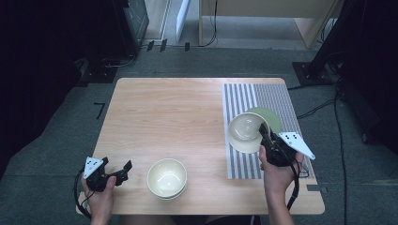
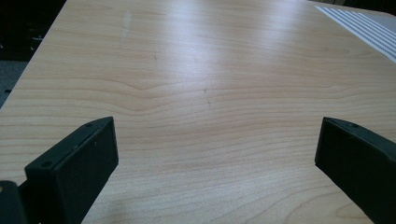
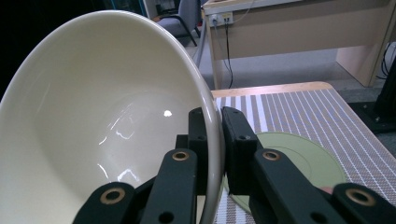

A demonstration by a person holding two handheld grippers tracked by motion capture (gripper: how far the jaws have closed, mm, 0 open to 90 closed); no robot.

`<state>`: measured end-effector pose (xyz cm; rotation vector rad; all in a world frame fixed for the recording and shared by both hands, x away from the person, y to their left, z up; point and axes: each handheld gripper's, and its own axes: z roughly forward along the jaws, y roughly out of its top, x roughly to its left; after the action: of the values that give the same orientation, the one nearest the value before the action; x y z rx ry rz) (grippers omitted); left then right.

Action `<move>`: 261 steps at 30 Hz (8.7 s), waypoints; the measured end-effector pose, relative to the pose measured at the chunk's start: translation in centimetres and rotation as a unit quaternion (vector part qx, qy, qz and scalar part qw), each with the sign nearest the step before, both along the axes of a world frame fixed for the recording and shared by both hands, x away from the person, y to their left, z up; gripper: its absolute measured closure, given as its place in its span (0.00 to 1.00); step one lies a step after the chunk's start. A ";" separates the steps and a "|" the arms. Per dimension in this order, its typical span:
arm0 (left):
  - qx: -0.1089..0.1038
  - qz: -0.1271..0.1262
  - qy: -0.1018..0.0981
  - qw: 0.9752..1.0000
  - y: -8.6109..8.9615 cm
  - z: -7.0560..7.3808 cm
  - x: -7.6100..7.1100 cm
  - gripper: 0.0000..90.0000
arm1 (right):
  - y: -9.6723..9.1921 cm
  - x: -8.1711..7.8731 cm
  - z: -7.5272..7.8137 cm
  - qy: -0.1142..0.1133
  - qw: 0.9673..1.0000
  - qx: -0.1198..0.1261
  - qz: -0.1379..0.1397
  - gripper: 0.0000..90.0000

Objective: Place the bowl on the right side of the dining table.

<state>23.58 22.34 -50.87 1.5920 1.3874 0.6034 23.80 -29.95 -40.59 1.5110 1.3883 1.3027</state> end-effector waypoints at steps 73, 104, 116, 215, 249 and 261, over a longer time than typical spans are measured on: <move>0.003 -0.009 0.005 1.000 -0.2 -0.2 0.1 0.00 | -6.5 4.0 -4.0 0.066 0.992 0.045 -0.096 0.93; 0.008 -0.009 0.005 1.000 -0.3 -0.2 0.2 0.00 | -7.8 8.8 -4.2 0.135 0.984 0.051 -0.100 0.93; 0.010 -0.010 0.004 1.000 -0.4 -0.2 0.2 0.00 | -8.5 11.2 -5.3 0.184 0.975 0.057 -0.110 0.93; 0.034 -0.011 0.000 0.999 -1.0 -0.3 0.1 0.00 | -10.6 11.2 -6.3 0.204 0.973 0.090 -0.062 0.20; 0.032 -0.010 0.001 0.999 -0.9 -0.3 0.1 0.00 | -10.1 6.1 -7.0 0.166 0.985 0.022 -0.035 0.01; 0.032 -0.010 0.001 0.999 -0.9 -0.3 0.1 0.00 | -9.7 4.6 -7.1 0.159 0.986 0.020 -0.035 0.00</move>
<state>23.64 21.40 -51.15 1.6555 1.3642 0.6420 28.40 -39.63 -47.70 1.8402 1.4951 1.0839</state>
